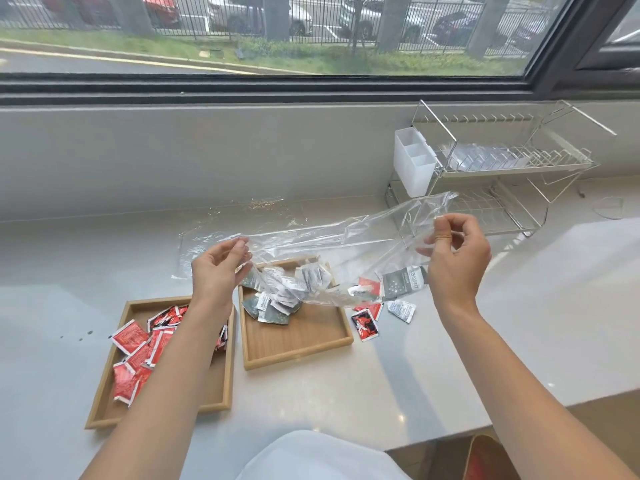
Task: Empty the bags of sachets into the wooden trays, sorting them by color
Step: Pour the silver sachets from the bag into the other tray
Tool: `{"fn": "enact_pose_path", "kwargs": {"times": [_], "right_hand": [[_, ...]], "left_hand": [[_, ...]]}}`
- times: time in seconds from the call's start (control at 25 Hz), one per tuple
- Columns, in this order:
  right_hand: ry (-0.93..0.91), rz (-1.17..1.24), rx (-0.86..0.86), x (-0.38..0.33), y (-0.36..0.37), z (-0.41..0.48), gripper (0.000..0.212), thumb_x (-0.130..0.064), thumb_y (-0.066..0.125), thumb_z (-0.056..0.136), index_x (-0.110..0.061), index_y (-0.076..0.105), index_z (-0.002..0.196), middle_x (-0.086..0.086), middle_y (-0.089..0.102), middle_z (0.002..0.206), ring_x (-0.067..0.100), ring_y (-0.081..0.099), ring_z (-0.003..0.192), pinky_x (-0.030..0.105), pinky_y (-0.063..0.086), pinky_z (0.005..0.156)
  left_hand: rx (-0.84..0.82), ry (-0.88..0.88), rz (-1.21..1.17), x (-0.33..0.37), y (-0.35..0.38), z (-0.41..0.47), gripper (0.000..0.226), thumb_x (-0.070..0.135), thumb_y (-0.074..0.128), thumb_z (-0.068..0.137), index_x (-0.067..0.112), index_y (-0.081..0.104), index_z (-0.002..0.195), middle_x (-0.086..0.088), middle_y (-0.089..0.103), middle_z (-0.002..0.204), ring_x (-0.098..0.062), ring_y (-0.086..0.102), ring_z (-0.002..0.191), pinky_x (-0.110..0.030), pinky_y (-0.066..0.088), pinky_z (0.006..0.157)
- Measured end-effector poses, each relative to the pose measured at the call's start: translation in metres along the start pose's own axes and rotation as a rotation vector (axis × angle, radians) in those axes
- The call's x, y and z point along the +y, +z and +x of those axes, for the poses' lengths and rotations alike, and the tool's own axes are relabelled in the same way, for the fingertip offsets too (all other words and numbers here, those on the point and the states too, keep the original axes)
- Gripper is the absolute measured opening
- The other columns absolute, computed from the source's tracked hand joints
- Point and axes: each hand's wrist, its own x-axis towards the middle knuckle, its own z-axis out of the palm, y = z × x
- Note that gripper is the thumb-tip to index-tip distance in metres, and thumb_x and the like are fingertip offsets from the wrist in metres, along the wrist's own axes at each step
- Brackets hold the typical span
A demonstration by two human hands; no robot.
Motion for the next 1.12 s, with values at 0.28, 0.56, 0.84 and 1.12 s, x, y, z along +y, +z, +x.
{"fn": "enact_pose_path", "kwargs": {"times": [0.28,0.56,0.84,1.12], "right_hand": [[-0.022,-0.049,-0.032,0.003,-0.008,-0.003,0.023,-0.019,0.057,0.098,-0.031,0.056,0.079,0.023,0.061,0.088,0.024,0.062,0.07,0.026,0.058,0.057],[-0.061,-0.116,-0.083,0.006,-0.018,0.005,0.011,-0.02,0.059,0.098,-0.016,0.06,0.088,0.017,0.061,0.091,0.018,0.061,0.068,0.03,0.06,0.055],[-0.186,-0.19,-0.049,-0.003,-0.018,0.007,0.016,-0.023,0.057,0.098,-0.031,0.056,0.083,-0.005,0.057,0.087,0.029,0.063,0.075,0.047,0.059,0.059],[-0.291,-0.202,-0.068,-0.015,-0.01,0.011,0.016,-0.026,0.055,0.097,-0.037,0.054,0.085,-0.02,0.053,0.085,0.03,0.06,0.077,0.052,0.054,0.065]], "left_hand": [[-0.026,-0.03,0.03,-0.008,-0.002,-0.011,0.014,0.013,0.063,0.094,0.012,0.071,0.105,-0.003,0.066,0.093,-0.012,0.066,0.086,-0.032,0.055,0.091],[-0.032,-0.031,0.017,-0.02,-0.005,-0.019,0.019,0.012,0.063,0.094,0.007,0.069,0.111,-0.003,0.066,0.093,-0.016,0.063,0.09,-0.027,0.056,0.083],[-0.035,-0.023,0.003,-0.022,-0.008,-0.022,0.013,0.011,0.063,0.094,0.013,0.071,0.104,-0.005,0.068,0.098,-0.014,0.066,0.091,-0.025,0.056,0.081],[-0.084,-0.058,-0.031,-0.024,-0.026,-0.021,0.023,0.005,0.059,0.095,0.011,0.068,0.116,-0.006,0.066,0.093,-0.019,0.064,0.091,-0.035,0.053,0.092]]}}
